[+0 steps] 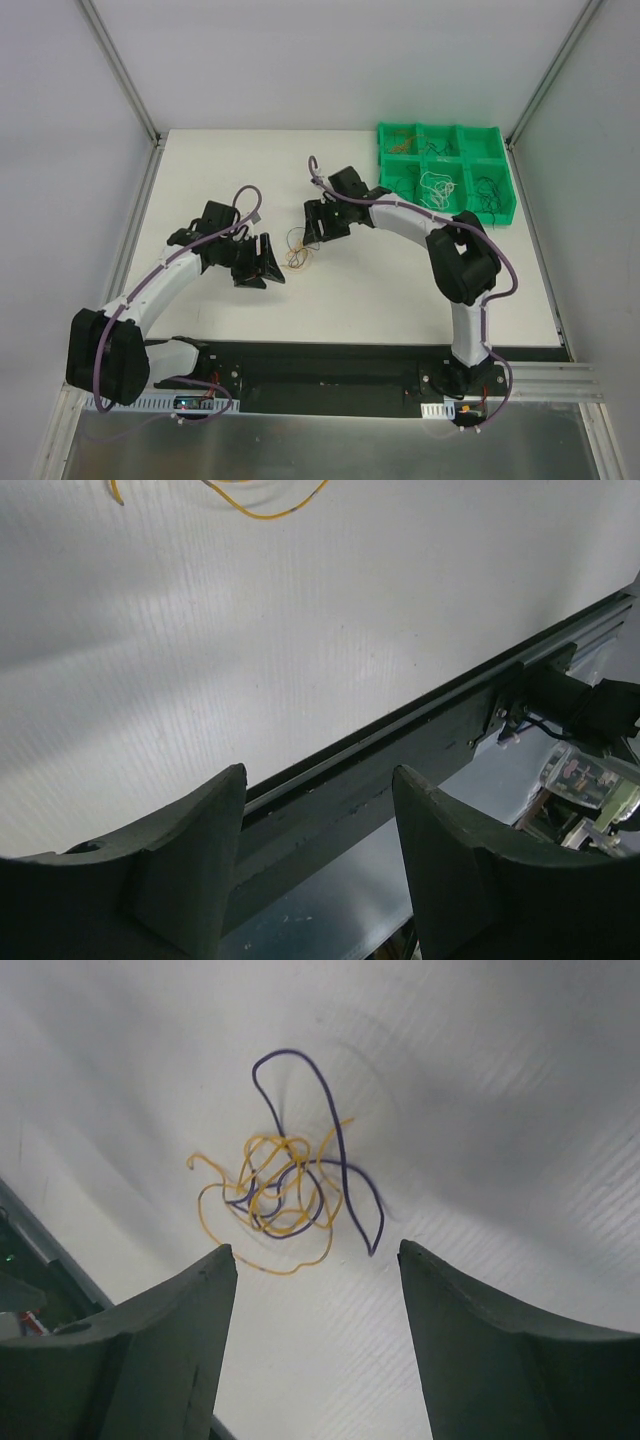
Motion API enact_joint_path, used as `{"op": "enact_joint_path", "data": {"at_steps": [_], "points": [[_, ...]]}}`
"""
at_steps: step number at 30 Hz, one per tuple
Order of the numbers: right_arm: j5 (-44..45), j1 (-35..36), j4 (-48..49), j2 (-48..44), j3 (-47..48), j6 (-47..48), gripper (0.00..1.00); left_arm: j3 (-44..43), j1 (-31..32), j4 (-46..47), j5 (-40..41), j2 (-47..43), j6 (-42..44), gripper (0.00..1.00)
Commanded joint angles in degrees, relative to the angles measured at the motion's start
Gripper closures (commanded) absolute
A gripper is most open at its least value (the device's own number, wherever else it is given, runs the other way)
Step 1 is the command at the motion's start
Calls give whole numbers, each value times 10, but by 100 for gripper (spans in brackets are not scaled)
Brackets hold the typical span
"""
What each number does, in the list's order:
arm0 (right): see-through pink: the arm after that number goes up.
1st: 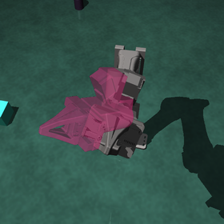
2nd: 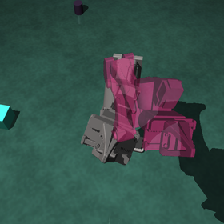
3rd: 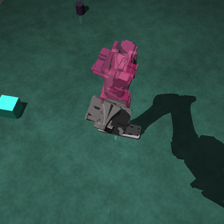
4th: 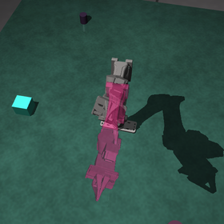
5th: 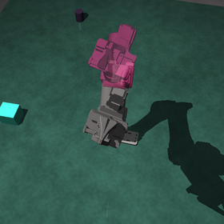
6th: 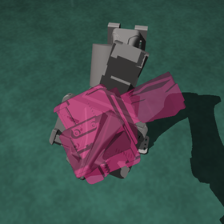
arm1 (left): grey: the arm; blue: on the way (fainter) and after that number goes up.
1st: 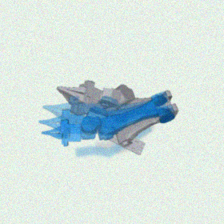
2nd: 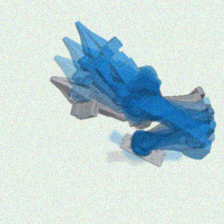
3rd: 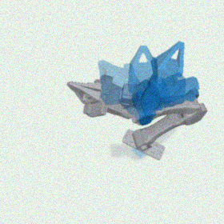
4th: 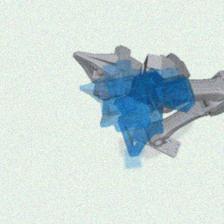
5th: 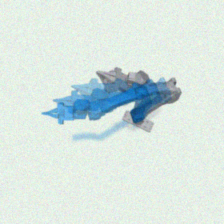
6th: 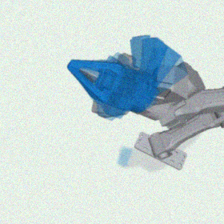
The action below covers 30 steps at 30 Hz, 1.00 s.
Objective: Untangle the cables
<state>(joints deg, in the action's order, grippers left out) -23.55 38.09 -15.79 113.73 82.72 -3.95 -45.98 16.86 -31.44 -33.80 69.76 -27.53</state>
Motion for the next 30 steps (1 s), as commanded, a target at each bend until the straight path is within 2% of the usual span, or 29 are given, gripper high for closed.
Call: {"op": "enact_joint_path", "data": {"at_steps": [1, 4, 7, 8, 9, 11, 19, 23, 30], "points": [[30, 2, -14, 38, 62, 60, 32, 12, 0, -20, 14, -29, -4, 36], [26, 3, -23, 53, 82, 66, 37, 3, 0, -20, 10, -24, -3, 30], [20, 3, -18, 61, 89, 62, 59, -20, 0, -20, 9, -7, 0, 29], [15, 4, -28, 62, 98, 61, 75, -30, 0, -20, 11, 2, 2, 30], [10, 3, -34, 63, 101, 57, 87, -43, 0, -20, 13, 15, 4, 30], [3, 4, -30, 53, 90, 47, 100, -72, -1, -21, 12, 48, 10, 34], [-21, 1, -6, 10, 41, 13, 99, -223, -1, -7, -14, 245, 42, 57], [-33, 0, -9, 10, 39, 13, 99, -297, -1, -12, -12, 331, 56, 58], [-55, -6, -10, 7, 36, 11, 99, -378, 1, -16, -10, 417, 72, 60]]}}
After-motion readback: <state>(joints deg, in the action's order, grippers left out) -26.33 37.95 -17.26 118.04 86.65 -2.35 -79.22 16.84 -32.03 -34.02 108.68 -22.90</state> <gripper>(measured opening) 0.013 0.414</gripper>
